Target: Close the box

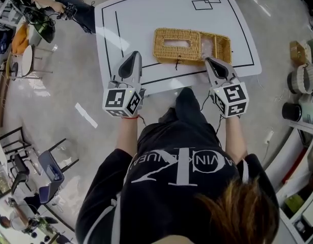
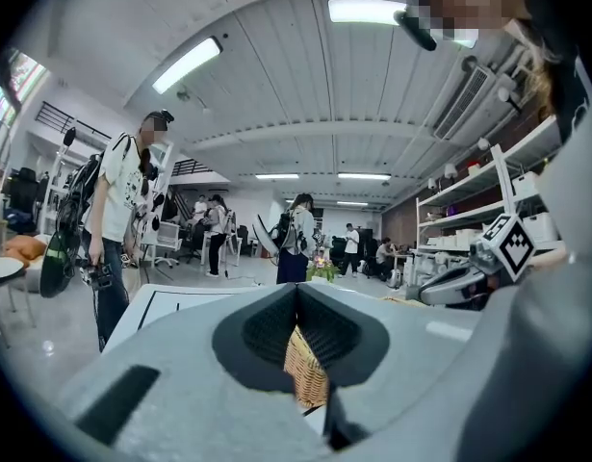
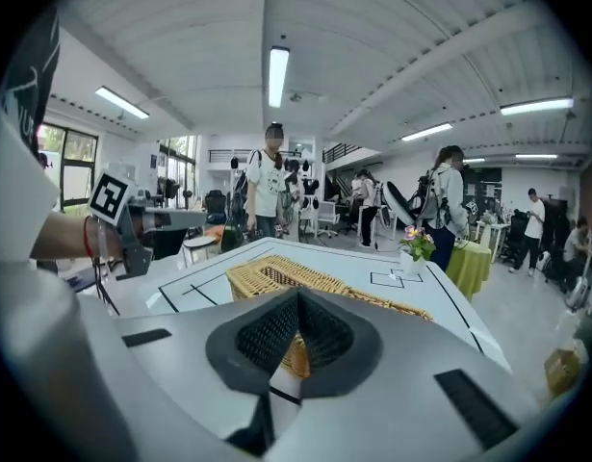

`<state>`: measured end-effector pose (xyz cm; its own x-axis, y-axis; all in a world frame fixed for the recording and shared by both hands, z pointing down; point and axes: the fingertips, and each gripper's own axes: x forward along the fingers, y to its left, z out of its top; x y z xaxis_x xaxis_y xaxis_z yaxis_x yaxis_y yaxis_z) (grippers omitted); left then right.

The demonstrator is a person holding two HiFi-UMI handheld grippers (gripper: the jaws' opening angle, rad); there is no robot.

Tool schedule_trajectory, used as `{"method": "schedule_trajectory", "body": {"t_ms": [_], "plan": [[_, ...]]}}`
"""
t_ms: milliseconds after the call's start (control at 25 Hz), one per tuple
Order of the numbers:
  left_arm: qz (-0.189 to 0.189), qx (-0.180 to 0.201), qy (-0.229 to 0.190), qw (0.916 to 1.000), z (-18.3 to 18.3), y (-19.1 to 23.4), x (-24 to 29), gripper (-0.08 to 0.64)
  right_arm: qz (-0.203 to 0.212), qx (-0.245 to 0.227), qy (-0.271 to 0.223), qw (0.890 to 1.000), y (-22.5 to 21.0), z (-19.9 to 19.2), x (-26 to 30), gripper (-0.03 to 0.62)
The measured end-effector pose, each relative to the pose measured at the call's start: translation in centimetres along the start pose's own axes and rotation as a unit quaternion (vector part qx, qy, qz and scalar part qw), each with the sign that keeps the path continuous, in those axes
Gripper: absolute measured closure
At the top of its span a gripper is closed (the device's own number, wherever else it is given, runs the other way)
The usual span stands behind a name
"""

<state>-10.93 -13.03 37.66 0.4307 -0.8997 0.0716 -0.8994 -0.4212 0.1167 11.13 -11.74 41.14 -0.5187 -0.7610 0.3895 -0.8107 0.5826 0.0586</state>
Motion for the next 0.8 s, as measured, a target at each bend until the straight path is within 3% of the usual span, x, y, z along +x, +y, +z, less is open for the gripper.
{"method": "schedule_trajectory", "body": {"t_ms": [360,800], "plan": [[0.000,0.010,-0.022,0.9997,1.5,-0.9,-1.4,0.549,-0.006,0.052,-0.077,0.996,-0.1,2.2,-2.3,0.594],[0.003,0.016,-0.050,0.9986,3.4,-1.5,-3.3,0.549,-0.014,0.049,-0.136,0.989,0.4,4.4,-4.7,0.595]]}}
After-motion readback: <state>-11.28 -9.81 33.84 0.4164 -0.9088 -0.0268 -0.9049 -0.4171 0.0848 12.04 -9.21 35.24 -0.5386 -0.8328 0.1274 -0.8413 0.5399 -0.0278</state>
